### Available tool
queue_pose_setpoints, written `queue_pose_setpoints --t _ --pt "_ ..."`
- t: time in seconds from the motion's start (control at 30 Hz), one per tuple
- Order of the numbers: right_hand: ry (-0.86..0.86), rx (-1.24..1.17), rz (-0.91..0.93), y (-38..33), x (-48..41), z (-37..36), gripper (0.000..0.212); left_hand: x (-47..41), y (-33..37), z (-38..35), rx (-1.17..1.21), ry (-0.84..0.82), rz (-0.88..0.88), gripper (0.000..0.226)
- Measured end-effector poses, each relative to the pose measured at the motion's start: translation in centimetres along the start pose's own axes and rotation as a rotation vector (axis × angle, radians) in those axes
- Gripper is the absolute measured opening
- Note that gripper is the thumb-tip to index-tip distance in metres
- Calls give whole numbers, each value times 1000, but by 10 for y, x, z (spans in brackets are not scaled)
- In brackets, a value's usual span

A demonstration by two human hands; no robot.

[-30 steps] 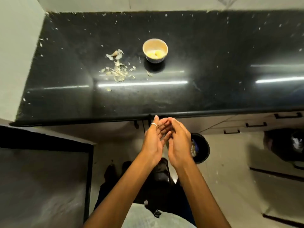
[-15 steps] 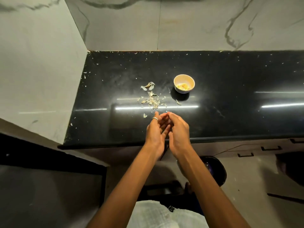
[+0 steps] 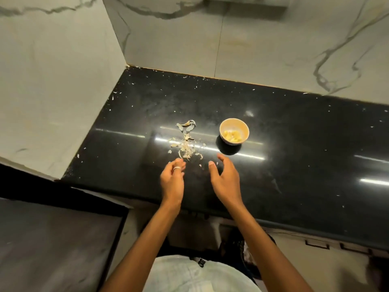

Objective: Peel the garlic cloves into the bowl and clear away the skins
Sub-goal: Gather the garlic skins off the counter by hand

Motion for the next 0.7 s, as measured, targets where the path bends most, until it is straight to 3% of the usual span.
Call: queue_pose_setpoints --t 0.1,0.17,0.3,0.43,0.6,0.7 --pt "17 143 52 7 -22 -3 57 -24 3 23 -445 13 -291 31" --pt "19 237 24 16 -31 -13 69 -35 -2 22 -704 -103 -451 43" --pt "49 371 16 18 -30 -34 82 -46 -21 12 -1050 -361 -426 58" --pt "35 404 53 5 -34 -58 76 -53 -20 -11 -1176 -486 -514 61" --pt "-186 327 138 -20 -42 -91 66 -73 -19 -35 -1025 -690 -585 60" --pt "-184 190 86 -26 -47 -80 63 -78 6 -25 -873 -585 -632 59"
Point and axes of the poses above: each hand's wrist, its own x-axis away from the middle knuckle, its own z-axis out of the back of the hand, y = z × x, the point moved 7 cm from there along -x, towards the middle knuckle, and after that the axes turned 10 degrees about -z, right-handed, at the moved point
